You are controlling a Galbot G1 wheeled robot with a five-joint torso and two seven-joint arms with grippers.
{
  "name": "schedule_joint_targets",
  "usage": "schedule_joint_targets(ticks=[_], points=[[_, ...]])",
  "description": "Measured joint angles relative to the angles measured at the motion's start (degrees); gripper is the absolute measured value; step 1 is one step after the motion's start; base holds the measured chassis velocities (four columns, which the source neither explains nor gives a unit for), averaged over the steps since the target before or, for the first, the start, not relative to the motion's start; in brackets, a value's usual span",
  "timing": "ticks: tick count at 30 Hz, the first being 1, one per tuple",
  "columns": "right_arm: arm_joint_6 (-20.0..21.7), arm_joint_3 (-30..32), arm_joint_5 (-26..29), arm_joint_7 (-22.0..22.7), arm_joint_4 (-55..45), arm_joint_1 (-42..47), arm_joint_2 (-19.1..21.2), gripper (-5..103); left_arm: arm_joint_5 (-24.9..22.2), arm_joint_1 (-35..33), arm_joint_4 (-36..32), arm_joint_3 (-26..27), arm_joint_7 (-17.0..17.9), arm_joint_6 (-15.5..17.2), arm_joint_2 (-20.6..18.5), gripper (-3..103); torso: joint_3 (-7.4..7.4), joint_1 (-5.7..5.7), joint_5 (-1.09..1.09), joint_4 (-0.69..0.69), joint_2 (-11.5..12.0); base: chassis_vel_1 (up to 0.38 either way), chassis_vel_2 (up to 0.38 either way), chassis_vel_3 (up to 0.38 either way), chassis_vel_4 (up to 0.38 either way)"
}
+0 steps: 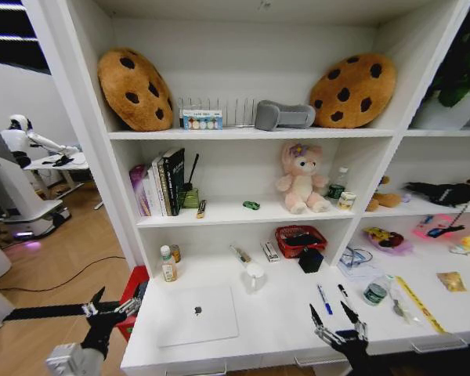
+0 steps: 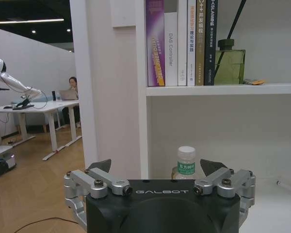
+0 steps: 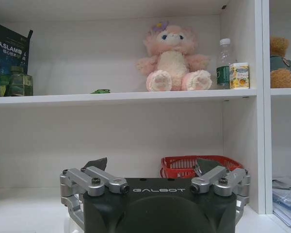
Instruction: Organize the objects on the table.
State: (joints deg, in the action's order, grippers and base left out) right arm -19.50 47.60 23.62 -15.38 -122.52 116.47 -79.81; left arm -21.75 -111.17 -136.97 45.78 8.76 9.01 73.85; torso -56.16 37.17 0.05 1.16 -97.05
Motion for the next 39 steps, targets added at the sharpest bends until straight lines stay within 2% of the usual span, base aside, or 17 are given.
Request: schedule_joint_targets(ticks=[11, 25, 27, 30, 33, 35, 39], points=[[0.21, -0.39, 0.25, 0.96, 0.88, -0.96, 0.69, 100, 0.65, -0.34, 0.11, -0.3, -0.19, 0.0, 0.61, 100, 0.0, 0.01, 0.0, 0.0, 0.01, -0.137, -0.157, 0.16, 0.133], [0.59, -2.73, -0.76, 1.08, 1.18, -2.92, 1.5, 100, 1.06, -0.36, 0.17, -1.19, -0.34, 0.19, 0.66, 100, 0.0, 0.0, 0.03, -0.01, 0.01, -0.285, -0.29, 0.287, 0.276], [1.35, -3.96, -0.8, 1.49, 1.2, -3.92, 1.71, 100, 1.13, -0.39, 0.17, -1.22, -0.34, 0.19, 0.67, 100, 0.0, -0.01, 0.02, -0.02, -0.01, -0.142, -0.292, 0.292, 0.181], [6.46, -8.61, -0.46, 3.64, 0.13, -6.61, 2.81, 100, 1.16, -0.61, 0.1, -1.19, -0.38, 0.2, 0.46, 100, 0.0, 0.0, 0.04, 0.01, 0.0, -0.056, -0.176, 0.119, 0.086], [8.92, -10.94, -0.34, 4.54, -0.65, -7.89, 3.7, 100, 1.16, -0.7, 0.05, -1.11, -0.42, 0.19, 0.29, 100, 0.0, -0.01, 0.01, 0.03, 0.0, -0.002, -0.065, 0.047, -0.037], [11.62, -14.97, 0.05, 7.68, -1.38, -9.57, 4.86, 100, 1.18, -0.98, -0.08, -0.92, -0.41, 0.19, 0.28, 100, -0.01, 0.02, 0.0, 0.01, 0.02, -0.012, 0.033, -0.025, -0.056], [13.8, -16.91, 0.56, 10.4, -0.42, -10.86, 5.43, 100, 1.18, -1.14, -0.09, -0.82, -0.38, 0.2, 0.38, 100, 0.0, 0.01, -0.02, -0.01, 0.01, 0.028, 0.098, -0.033, -0.057]])
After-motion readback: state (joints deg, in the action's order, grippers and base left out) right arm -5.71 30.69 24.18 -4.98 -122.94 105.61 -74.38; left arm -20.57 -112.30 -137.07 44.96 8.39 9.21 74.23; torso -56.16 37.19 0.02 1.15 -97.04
